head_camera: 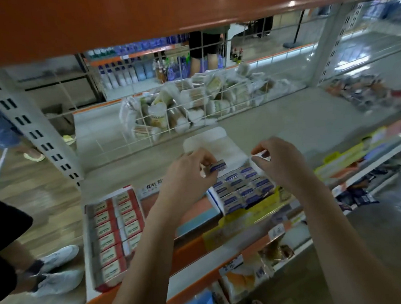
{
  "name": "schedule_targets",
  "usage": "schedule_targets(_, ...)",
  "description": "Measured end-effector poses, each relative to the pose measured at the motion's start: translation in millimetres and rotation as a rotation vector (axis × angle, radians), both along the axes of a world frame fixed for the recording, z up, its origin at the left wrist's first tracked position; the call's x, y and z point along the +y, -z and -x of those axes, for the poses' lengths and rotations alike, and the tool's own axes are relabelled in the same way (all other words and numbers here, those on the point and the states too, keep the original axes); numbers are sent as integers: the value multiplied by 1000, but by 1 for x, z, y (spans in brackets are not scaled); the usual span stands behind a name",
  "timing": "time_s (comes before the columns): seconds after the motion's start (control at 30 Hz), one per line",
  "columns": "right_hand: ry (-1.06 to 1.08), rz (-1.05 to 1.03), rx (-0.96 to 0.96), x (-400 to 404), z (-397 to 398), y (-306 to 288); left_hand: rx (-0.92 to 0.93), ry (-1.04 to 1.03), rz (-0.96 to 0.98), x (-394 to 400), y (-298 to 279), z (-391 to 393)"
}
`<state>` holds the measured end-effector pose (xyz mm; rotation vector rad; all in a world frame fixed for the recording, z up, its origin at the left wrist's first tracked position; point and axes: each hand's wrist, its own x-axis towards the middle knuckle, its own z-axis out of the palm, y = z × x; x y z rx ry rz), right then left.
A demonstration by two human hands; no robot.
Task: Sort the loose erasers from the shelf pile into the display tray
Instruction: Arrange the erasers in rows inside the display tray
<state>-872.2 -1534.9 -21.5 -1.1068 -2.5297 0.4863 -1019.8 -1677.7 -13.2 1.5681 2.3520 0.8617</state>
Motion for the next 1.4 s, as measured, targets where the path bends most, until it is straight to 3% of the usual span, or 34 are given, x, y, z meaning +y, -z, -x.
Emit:
schedule_targets(0.23, -16, 20, 15, 42, -11, 8, -1, 30, 75, 53, 12, -38)
schedule_targets(0.6, -226, 176, -72, 67, -21, 25, 57, -105, 307, 96, 44, -58)
schedule_targets(0.77, -295, 173, -52, 73, -20, 29, -39, -114, 263, 94, 42, -67)
schedule_targets(1.1, -396, 193, -61, 81, -22, 29, 39, -210, 201, 103, 34, -65)
schedule_targets(1.23, -375, 155, -57, 98, -30, 22, 160, -172, 65, 128, 19, -64)
schedule_targets(1.4, -199, 53, -55, 130, -64, 16, 365, 39, 50, 185, 5, -87)
